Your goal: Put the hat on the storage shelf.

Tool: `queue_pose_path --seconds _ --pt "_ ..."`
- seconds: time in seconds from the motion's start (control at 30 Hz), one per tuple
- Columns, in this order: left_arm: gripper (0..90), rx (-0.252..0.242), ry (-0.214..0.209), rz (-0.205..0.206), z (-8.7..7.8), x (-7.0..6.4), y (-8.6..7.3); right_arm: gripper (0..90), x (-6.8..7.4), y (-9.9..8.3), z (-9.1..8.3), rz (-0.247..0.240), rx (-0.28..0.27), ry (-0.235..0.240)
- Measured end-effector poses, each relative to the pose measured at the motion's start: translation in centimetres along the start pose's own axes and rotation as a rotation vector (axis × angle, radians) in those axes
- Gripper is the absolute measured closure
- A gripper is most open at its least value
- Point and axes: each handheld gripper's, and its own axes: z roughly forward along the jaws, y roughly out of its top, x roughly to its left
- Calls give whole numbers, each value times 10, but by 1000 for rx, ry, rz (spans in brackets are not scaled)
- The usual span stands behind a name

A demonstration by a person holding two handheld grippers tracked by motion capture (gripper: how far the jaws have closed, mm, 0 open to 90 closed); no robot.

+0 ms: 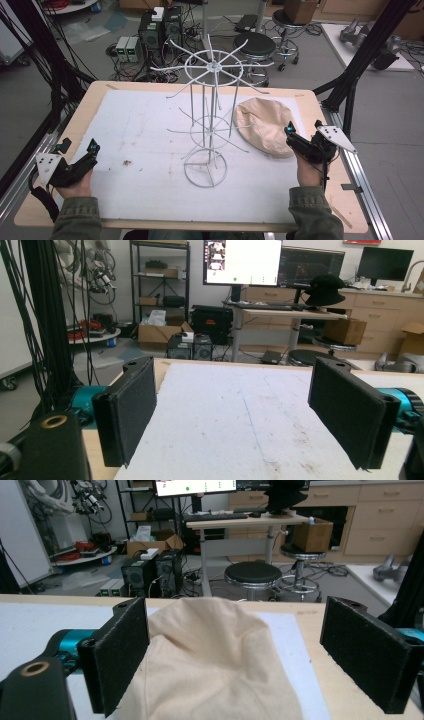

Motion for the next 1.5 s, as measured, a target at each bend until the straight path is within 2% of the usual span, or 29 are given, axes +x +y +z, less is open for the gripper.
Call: queue_pose_path --seconds 0.13,0.23,0.33,0.43,0.6,0.87,1.0,1.07,1.27,1.33,1.4,1.5 --pt "197 -2 -3 -2 0 -1 0 117 -3 4 7 -5 11 -2" --pt "198 0 -7 -2 0 -2 0 116 -10 5 24 9 57 -19" --pt "197 -1 -10 -2 0 -2 0 116 -13 5 33 8 76 -21" --pt "197 0 -10 -3 1 -2 0 117 -21 4 48 35 109 -34" --pt "197 0 -12 -4 1 -1 0 117 -29 5 63 56 154 -47" --pt "197 -3 -11 -4 0 -3 0 117 -36 2 73 48 183 -57" --pt "197 1 -15 -3 1 -3 0 117 -35 2 80 22 200 -53" --pt "197 2 -17 -2 1 -3 0 117 -35 2 83 25 207 -50" --pt "198 3 -21 -3 2 -3 0 118 -33 9 99 5 272 -35" --pt "198 2 -23 0 2 -4 0 121 -33 10 107 -31 314 -40" --pt "198 2 -23 1 2 -4 0 121 -34 10 113 -38 354 -33" --pt "198 3 -25 0 2 -4 0 121 -37 8 123 -21 409 -17"
